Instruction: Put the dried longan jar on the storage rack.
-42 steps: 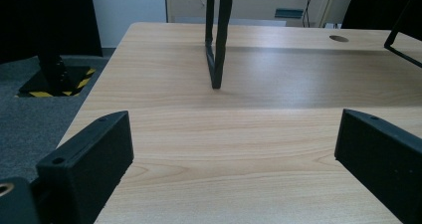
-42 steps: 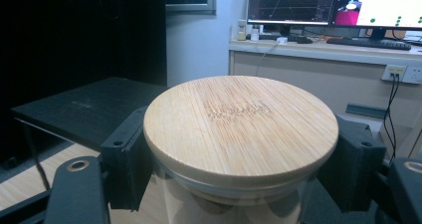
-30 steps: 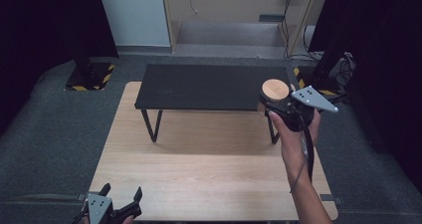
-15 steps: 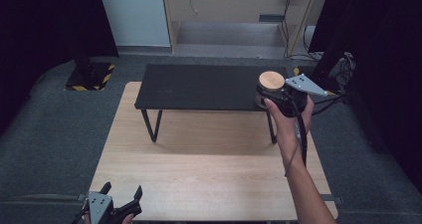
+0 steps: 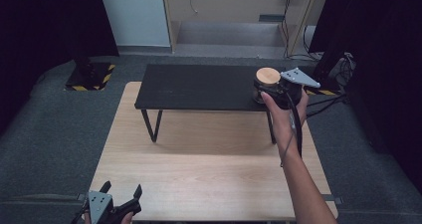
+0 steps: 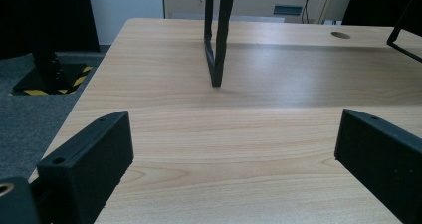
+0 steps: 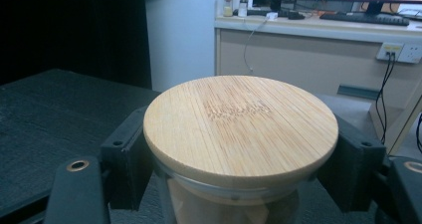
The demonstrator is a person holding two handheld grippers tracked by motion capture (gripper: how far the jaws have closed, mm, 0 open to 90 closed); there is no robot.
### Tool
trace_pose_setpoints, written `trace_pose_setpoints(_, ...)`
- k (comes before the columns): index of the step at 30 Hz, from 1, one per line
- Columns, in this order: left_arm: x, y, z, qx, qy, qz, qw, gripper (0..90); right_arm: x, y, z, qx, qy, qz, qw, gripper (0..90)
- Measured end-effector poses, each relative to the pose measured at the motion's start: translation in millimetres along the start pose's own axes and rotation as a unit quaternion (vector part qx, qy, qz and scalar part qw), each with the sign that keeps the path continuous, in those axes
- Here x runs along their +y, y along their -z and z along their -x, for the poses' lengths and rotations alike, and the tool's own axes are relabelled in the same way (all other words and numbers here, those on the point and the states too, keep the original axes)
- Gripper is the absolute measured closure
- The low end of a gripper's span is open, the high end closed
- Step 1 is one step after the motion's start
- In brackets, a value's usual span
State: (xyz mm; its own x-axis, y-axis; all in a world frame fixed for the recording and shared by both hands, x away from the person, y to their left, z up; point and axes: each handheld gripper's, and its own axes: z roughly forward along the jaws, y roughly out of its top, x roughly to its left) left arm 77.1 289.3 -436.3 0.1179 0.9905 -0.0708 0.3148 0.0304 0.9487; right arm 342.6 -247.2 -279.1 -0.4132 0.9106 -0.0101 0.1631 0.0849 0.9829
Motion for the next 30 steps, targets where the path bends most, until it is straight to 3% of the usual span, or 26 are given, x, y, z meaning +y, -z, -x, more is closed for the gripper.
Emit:
trace_pose_setpoints(20, -0.7, -4.2, 0.6, 0.000, 0.000, -0.005, 1.0000, 0.7, -2.8, -15.1, 10.5, -0.004, -0.011, -0.007, 0.9999, 25.4)
trace_pose_setpoints(25, -0.8, -3.4, 0.9, 0.000, 0.001, -0.004, 1.0000, 0.8, -6.9, -15.7, 11.1, -0.004, -0.016, 0.010, 0.9998, 9.6)
trace_pose_setpoints(30, -1.1, -2.3, 1.4, -0.001, 0.001, -0.004, 1.0000, 0.8, -6.8, -15.7, 9.2, -0.003, -0.005, 0.000, 1.0000, 1.6)
